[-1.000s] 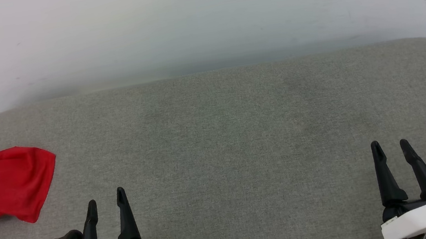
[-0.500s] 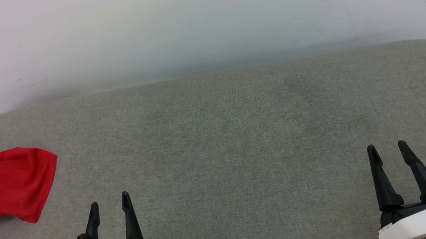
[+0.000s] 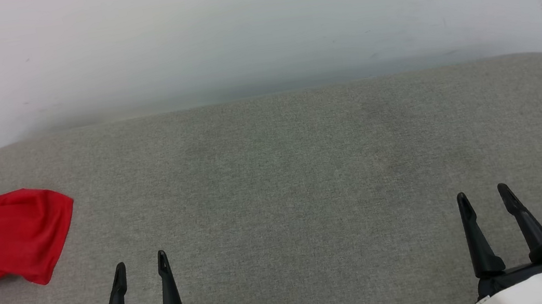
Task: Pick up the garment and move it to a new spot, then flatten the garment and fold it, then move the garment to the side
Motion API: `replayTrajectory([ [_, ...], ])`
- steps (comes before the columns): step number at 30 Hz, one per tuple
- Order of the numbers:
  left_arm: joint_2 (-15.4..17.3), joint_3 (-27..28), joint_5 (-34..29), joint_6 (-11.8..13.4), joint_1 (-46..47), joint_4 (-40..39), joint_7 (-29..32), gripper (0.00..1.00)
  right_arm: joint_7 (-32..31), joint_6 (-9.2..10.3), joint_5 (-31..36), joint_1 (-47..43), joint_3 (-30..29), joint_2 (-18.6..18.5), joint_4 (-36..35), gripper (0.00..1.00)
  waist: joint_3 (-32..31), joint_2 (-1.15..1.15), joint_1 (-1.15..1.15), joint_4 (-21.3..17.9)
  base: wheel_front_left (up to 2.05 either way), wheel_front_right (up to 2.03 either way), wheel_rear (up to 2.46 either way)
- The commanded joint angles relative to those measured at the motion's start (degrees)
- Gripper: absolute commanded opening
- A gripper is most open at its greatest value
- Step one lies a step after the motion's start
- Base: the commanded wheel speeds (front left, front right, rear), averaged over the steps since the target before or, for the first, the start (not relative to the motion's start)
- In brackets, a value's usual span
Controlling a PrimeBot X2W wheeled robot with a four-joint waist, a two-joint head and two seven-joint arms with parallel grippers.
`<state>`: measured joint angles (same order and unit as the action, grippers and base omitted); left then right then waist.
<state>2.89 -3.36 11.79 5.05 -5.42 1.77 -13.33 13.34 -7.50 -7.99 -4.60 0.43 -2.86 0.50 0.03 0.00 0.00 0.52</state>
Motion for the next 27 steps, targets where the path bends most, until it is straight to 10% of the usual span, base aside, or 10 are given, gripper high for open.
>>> replayTrajectory([
  [1, 0.0, -0.1, -0.7, 0.2, -0.2, -0.2, -0.5, 1.0, 0.4, 0.02, 0.9, -0.3, 0.0, 0.0, -0.4, 1.0, 0.0, 0.0, 0.0, 0.0, 0.0, 0.0, 0.0],
  [27, 0.0, 0.2, -3.2, 0.6, -0.7, 1.0, -1.9, 1.0, 1.9, 0.02, 2.4, -1.3, 0.8, 0.0, 0.7, 1.0, 0.4, 0.0, 0.0, 0.0, 0.0, 0.0, 0.0],
])
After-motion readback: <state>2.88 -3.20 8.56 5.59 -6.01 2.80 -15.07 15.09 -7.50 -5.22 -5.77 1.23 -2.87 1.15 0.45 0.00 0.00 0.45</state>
